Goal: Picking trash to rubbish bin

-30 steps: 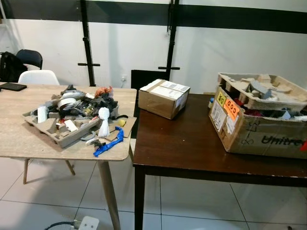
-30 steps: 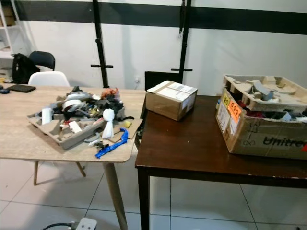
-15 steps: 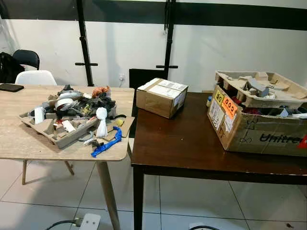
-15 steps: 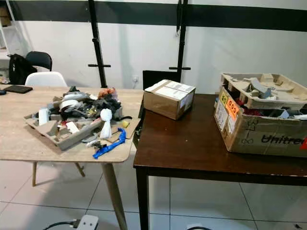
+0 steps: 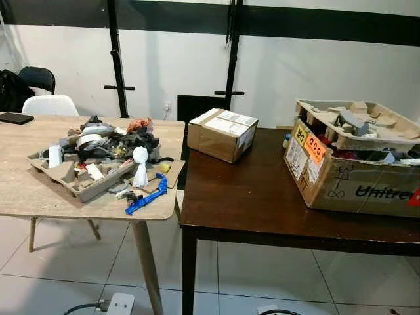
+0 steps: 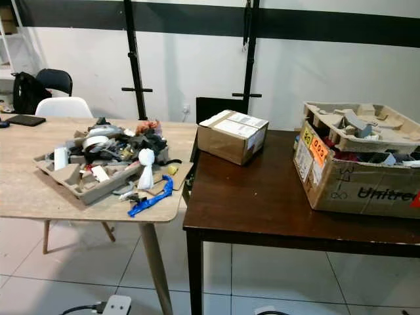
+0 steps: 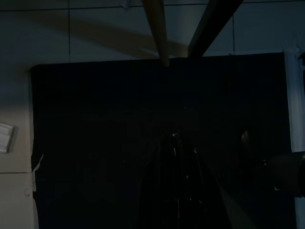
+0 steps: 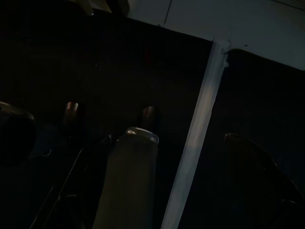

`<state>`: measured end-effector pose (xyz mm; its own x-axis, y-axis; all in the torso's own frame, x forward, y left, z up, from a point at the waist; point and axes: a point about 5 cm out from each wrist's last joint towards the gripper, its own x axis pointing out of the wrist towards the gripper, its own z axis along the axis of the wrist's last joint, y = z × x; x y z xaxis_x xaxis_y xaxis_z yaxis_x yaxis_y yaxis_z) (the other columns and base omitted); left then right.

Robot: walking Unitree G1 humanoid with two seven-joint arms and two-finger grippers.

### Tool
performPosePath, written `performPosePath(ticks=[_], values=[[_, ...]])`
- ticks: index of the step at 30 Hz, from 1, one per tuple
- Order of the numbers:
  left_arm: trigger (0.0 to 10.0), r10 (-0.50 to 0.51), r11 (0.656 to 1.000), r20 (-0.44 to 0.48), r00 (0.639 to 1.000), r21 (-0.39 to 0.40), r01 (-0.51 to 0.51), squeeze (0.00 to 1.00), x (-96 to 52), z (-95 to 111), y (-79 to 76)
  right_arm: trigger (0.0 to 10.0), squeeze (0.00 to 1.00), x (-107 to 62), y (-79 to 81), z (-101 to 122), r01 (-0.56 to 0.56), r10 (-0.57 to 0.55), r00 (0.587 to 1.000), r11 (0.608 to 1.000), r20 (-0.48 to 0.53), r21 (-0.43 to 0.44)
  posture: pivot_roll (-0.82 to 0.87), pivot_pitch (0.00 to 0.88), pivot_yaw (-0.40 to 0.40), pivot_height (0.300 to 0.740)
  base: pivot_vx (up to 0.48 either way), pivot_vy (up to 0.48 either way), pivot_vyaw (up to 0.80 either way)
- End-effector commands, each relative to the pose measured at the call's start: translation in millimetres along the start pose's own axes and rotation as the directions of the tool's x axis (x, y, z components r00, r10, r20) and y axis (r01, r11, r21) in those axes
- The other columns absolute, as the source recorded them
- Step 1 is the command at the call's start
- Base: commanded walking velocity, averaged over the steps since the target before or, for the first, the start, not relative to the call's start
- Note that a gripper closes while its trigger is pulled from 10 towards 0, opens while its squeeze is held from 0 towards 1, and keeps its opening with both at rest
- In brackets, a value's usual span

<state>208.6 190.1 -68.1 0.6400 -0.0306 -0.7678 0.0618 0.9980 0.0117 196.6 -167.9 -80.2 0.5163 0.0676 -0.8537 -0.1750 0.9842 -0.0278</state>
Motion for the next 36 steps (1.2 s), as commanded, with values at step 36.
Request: performPosePath(ticks=[36], values=[[10.0,-0.023,1.000,0.012,1.000,0.012,0.023,0.00,1.8,3.7,-8.3,10.0,0.00,-0.6,-3.1,-3.0,0.012,-0.013,1.000,0.999,-0.015,-0.035,0.05,0.000,-0.022,0.740,0.000,-0.211,0.00]])
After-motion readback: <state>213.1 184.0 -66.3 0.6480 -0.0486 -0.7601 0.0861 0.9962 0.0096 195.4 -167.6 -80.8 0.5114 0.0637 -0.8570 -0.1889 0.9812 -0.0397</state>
